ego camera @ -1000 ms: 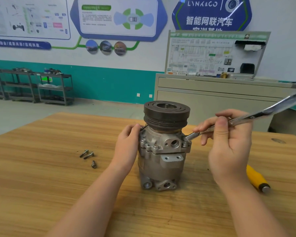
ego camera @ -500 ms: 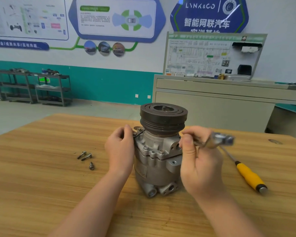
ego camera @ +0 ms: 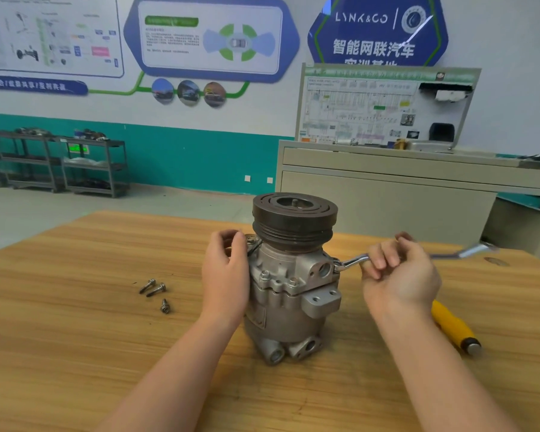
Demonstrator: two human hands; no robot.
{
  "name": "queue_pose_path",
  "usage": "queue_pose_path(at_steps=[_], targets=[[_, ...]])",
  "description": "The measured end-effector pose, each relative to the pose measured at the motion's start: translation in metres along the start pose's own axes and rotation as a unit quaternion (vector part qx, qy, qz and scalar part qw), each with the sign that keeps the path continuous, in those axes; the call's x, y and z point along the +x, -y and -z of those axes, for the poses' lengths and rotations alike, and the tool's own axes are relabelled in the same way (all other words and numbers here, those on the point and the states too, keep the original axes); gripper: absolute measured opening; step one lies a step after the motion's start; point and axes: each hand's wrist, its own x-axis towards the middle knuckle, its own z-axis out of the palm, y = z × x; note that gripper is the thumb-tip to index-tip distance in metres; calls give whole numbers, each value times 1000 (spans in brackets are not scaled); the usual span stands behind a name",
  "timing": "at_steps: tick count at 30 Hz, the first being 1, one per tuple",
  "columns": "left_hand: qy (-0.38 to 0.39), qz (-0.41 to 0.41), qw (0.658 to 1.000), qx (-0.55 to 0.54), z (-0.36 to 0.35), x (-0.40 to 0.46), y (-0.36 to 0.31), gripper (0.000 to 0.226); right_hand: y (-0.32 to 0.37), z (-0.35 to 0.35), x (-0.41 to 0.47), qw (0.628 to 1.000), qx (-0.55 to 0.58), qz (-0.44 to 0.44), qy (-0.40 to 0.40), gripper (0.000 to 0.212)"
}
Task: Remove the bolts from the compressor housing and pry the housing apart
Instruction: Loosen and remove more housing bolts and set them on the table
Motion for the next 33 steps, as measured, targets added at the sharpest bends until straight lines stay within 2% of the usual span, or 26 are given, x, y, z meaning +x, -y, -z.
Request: queue_pose_path(at_steps=[3,5,8,13,19,22,24,26,29,31,33], targets=[[38,45,998,-37,-1,1,-1,21,3,-1,17,988,21,-150,31,24],[60,45,996,-40,-1,2,-1,26,2,2,20,977,79,-194,28,22],[75,38,996,-31,-1,2,-3,25,4,7,17,970,170,-175,2,22],[64,48,996,-36,0,0,-5,22,3,7,4,989,101,-109,-9,20],[40,16,999,1,2,-4,-4,29,0,4,-4,992,78,-69,-75,22],[45,17,999,4,2,-4,-4,31,-1,-1,-13,996,24,4,-80,24],[50,18,999,-1,2,-4,-3,33,-2,-6,-23,992,-45,103,-52,25],[55,20,998,-8,2,-5,-3,33,-6,-11,-37,965,-136,223,5,25],[63,25,998,-14,2,-4,-2,34,-20,-14,-57,891,-251,370,70,28],[63,23,998,-19,3,-2,-1,41,-29,-14,-64,860,-285,416,77,27],[62,25,998,-18,3,-1,-2,48,-32,-15,-66,859,-285,421,56,24]])
